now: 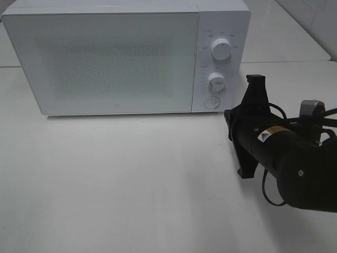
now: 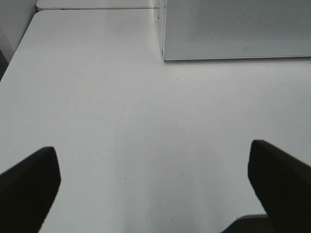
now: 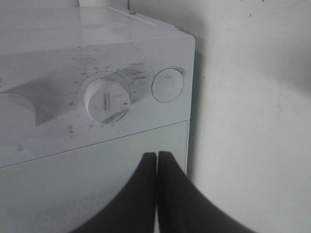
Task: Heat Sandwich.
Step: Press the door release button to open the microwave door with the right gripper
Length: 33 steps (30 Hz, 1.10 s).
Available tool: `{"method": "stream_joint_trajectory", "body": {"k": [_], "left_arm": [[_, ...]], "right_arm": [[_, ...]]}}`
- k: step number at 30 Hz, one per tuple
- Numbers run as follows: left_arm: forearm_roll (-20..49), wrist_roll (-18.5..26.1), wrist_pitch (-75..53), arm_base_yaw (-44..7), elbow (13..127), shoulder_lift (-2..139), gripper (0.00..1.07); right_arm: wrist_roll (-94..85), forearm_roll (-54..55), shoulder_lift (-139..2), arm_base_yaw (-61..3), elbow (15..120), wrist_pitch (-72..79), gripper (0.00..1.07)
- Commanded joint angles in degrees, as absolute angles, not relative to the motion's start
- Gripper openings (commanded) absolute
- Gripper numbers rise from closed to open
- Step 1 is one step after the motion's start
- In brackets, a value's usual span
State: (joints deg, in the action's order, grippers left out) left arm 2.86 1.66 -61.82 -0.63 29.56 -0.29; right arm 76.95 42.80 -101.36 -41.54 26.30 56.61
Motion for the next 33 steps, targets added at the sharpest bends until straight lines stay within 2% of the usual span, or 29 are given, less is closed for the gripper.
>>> {"method": "stream_joint_trajectory", "body": {"k": [1, 17, 33], "left_arm": [[3.3, 1.5, -61.6, -0.5, 29.5, -1.2, 0.98], [3.3, 1.5, -61.6, -0.5, 29.5, -1.2, 0.98], [3.3, 1.5, -61.6, -0.5, 29.5, -1.2, 0.98]], "right_arm": [[77.3, 40.7, -103.1, -40.5, 27.8, 55.7, 0.0], [78.0, 35.9, -112.6, -34.4, 39.4, 51.1, 0.0], [78.0, 33.2, -119.1, -31.5, 47.4, 48.1, 0.0]]}}
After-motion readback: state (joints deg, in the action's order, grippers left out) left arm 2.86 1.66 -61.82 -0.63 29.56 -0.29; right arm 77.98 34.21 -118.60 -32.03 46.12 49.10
